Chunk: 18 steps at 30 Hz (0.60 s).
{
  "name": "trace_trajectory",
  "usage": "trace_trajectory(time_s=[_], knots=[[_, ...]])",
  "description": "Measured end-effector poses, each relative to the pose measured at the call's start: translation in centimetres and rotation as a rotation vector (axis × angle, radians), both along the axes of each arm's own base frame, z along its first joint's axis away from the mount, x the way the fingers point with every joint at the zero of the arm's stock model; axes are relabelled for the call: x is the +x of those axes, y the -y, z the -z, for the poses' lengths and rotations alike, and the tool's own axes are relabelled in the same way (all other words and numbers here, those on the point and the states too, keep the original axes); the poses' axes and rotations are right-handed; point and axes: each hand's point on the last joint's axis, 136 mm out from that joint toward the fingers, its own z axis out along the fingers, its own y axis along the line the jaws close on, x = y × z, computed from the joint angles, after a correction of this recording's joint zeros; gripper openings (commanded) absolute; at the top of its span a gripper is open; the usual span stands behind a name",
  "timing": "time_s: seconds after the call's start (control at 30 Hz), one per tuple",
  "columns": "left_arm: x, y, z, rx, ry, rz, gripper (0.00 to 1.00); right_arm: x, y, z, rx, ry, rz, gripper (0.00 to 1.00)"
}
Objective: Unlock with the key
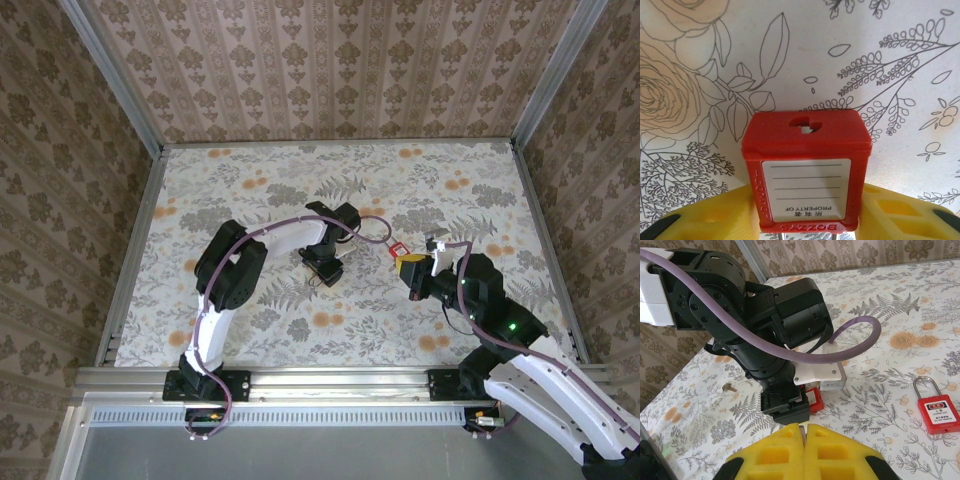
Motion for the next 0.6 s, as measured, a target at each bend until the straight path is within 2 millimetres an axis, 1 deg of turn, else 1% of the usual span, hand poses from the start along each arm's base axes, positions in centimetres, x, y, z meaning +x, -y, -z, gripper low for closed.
trace_trajectory(time_s=[0.23, 0.5, 0.6], knots=[[-0.05, 0.1, 0.01, -0.003, -0.006, 0.004, 0.4, -0.01, 0.0, 0.03, -0.001, -0.001, 0.0, 0.04], [-0.05, 0.06, -0.16, -0.009, 0.025, 0.012, 0.34, -0.07, 0.05, 0.26, -0.006, -0.009, 0.0, 0.04], [0.09, -0.08, -0.35, -0.032, 0.067, 0.013, 0.34, -0.07, 0.04, 0.26, -0.006, -0.01, 0.0, 0.04]])
